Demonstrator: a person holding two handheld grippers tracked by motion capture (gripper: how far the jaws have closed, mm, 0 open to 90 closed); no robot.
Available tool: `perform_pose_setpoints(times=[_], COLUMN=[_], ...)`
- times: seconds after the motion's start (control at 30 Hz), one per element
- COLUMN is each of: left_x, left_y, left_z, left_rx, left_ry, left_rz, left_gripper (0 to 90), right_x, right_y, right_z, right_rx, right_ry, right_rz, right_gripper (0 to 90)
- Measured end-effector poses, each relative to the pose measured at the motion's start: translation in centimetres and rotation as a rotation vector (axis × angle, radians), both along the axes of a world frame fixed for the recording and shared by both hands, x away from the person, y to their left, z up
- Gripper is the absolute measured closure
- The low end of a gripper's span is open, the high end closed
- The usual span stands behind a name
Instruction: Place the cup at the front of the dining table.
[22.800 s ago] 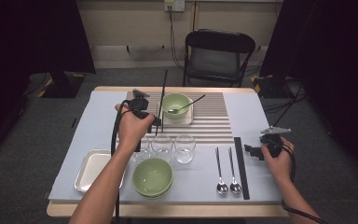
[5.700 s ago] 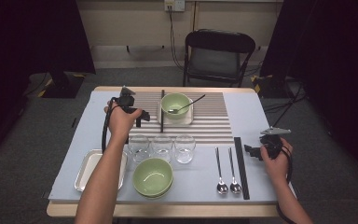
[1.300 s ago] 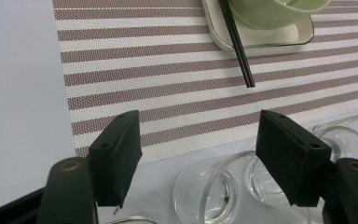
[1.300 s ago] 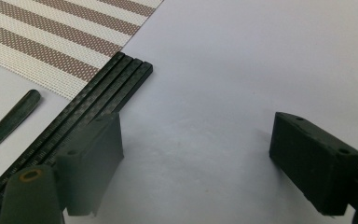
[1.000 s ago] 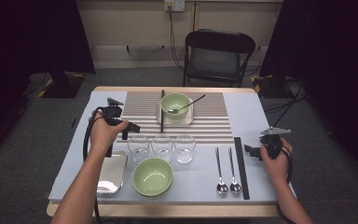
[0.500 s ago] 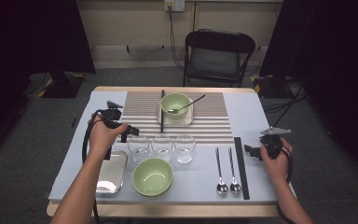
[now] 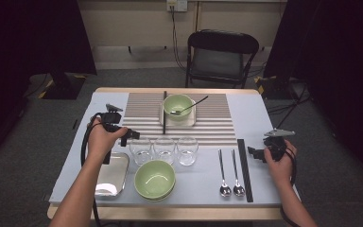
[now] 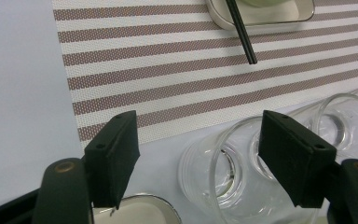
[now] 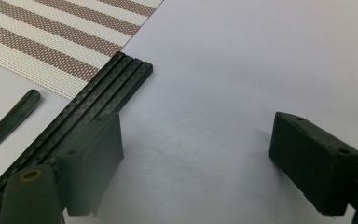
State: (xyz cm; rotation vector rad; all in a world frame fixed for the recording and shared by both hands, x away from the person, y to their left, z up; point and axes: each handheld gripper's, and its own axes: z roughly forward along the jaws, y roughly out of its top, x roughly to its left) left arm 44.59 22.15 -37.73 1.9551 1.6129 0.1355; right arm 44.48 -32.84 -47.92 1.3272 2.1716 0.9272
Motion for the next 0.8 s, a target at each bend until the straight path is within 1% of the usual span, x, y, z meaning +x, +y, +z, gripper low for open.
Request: perform_pose_setpoints(times=[0.03,0.07,0.1,0.17,0.43,0.47,0.57,0.67,0.77,0.8], left_x=[0.0,-0.1,-0.1,-0.2,-0.4,-0.5,-0.5,-0.6,-0.6,-0.6], left_y=[0.1,0.1,0.1,0.2,0.4,0.4,0.4,0.4,0.4,0.5], left_z=[0.0,0.0,-0.1,-0.2,-0.6,-0.5,-0.7,-0.9,-1.1,-1.1], left_rx=[0.002,-0.002,0.004,-0.001,-0.004,-0.005,-0.005,-0.005,-0.007,-0.007], left_ry=[-0.002,-0.004,-0.007,0.0,-0.001,0.004,0.0,0.009,0.006,0.01], left_rz=[-0.009,-0.008,-0.006,-0.008,-0.002,-0.005,-0.008,-0.008,-0.003,-0.008], left_gripper=[28.8,28.8,28.8,28.8,28.7,28.7,28.7,28.7,28.6,28.6], right_x=[0.0,0.0,0.0,0.0,0.0,0.0,0.0,0.0,0.0,0.0], right_y=[0.0,0.0,0.0,0.0,0.0,0.0,0.0,0.0,0.0,0.0], right_z=[0.0,0.0,0.0,0.0,0.0,0.0,0.0,0.0,0.0,0.0], right_rx=[0.001,0.0,0.001,0.0,0.0,0.0,0.0,0.0,0.001,0.0], right_ry=[0.001,0.0,0.001,0.001,0.0,0.0,0.001,0.001,0.001,0.001], right_rz=[-0.002,0.0,-0.001,-0.001,-0.001,0.0,0.0,0.0,-0.001,0.0], right_gripper=[16.2,16.2,16.2,16.2,16.2,16.2,16.2,16.2,16.2,16.2])
